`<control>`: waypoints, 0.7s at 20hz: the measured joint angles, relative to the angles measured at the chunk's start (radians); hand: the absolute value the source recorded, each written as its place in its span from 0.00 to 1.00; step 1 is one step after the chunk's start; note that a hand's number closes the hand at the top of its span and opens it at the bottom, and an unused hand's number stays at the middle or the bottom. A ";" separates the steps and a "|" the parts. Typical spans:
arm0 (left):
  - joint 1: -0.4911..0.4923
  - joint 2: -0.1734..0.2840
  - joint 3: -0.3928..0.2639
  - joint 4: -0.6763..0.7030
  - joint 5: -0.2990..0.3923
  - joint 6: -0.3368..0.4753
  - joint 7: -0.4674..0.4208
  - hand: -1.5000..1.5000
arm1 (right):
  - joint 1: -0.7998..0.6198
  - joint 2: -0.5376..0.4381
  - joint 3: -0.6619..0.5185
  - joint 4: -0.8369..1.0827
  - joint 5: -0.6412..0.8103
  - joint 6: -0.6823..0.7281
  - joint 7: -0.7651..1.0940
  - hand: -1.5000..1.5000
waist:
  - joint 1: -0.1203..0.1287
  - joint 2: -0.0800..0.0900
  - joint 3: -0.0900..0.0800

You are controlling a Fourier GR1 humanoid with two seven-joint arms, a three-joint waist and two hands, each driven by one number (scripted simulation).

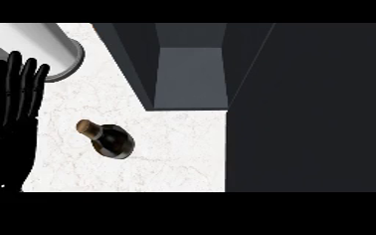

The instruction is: Pick up the wine, place it into the cabinet and close the cabinet

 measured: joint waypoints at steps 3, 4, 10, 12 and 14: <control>-0.024 -0.009 -0.046 0.043 0.024 -0.041 -0.006 0.00 | 0.020 0.003 0.013 -0.018 0.012 0.005 -0.013 0.00 | 0.003 0.001 0.015; -0.044 -0.013 -0.069 0.057 0.035 -0.057 0.004 0.00 | 0.034 0.008 0.026 -0.033 0.019 0.005 -0.022 0.00 | 0.000 0.001 0.018; -0.106 -0.052 -0.196 0.137 0.183 -0.153 0.168 0.00 | 0.083 -0.015 0.148 -0.105 -0.055 0.123 0.013 0.00 | -0.009 0.001 0.026; -0.115 -0.072 -0.234 0.112 0.218 -0.149 0.248 0.00 | 0.111 -0.029 0.177 -0.160 -0.085 0.150 0.055 0.00 | -0.004 -0.001 0.027; -0.132 -0.081 -0.250 0.071 0.252 -0.135 0.335 0.00 | 0.147 -0.044 0.191 -0.222 -0.115 0.169 0.093 0.00 | 0.002 -0.002 0.027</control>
